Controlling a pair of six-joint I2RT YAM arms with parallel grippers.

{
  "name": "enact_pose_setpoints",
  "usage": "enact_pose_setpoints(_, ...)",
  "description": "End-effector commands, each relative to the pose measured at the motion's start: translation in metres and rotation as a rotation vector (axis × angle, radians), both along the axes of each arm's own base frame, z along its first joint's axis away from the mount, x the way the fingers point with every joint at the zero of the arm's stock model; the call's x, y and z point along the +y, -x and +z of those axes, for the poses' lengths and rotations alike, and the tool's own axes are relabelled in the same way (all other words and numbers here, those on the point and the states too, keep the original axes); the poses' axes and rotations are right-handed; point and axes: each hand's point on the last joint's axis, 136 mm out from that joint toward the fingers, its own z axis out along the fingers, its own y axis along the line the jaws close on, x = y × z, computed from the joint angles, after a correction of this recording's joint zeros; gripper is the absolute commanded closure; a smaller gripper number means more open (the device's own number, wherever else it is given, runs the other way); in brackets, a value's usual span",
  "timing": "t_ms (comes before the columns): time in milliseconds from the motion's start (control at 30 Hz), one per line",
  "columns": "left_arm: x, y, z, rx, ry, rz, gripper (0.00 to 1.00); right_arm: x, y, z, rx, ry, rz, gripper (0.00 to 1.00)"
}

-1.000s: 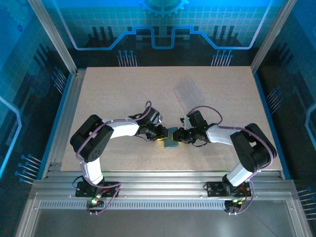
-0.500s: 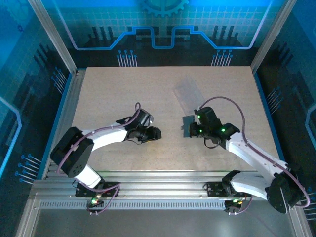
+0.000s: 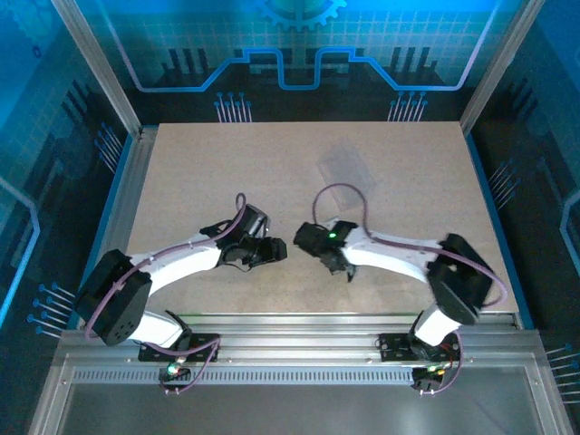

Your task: Put the credit cards into the card holder

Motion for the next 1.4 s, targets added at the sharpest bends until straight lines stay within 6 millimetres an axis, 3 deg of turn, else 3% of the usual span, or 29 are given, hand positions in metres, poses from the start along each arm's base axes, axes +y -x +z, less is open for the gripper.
enact_pose_setpoints(0,0.013,0.005,0.0,0.008,-0.028,0.037,0.44,0.048,-0.004,-0.004,0.009,-0.085,0.068,0.67)
enact_pose_setpoints(100,0.015,0.006,0.002,0.003,-0.028,0.038,0.43,0.093,0.001,-0.002,0.066,-0.278,0.158,0.53)
enact_pose_setpoints(200,0.016,0.007,0.004,-0.007,-0.032,0.025,0.42,0.108,0.002,0.018,0.1,-0.472,0.197,0.5)
enact_pose_setpoints(300,0.012,0.007,0.005,-0.018,-0.024,-0.009,0.4,0.094,-0.001,0.041,0.088,-0.615,0.188,0.49)
enact_pose_setpoints(400,0.0,0.006,0.003,-0.009,0.011,-0.058,0.39,0.061,-0.006,0.054,0.059,-0.669,0.137,0.47)
enact_pose_setpoints(533,-0.029,0.001,-0.002,0.009,0.054,-0.128,0.39,0.014,-0.013,0.037,0.072,-0.631,0.027,0.52)
enact_pose_setpoints(633,-0.051,-0.003,-0.005,0.014,0.049,-0.185,0.39,0.004,-0.013,0.021,0.111,-0.675,-0.004,0.55)
enact_pose_setpoints(900,-0.075,-0.017,-0.022,0.058,-0.01,-0.244,0.4,0.003,-0.021,0.002,0.184,-0.846,-0.044,0.64)
enact_pose_setpoints(1100,-0.074,-0.016,-0.032,0.071,-0.076,-0.277,0.41,0.008,-0.024,-0.006,0.222,-0.92,-0.054,0.7)
enact_pose_setpoints(1367,-0.073,-0.012,-0.045,0.08,-0.154,-0.318,0.41,0.006,-0.03,-0.016,0.239,-0.896,-0.07,0.77)
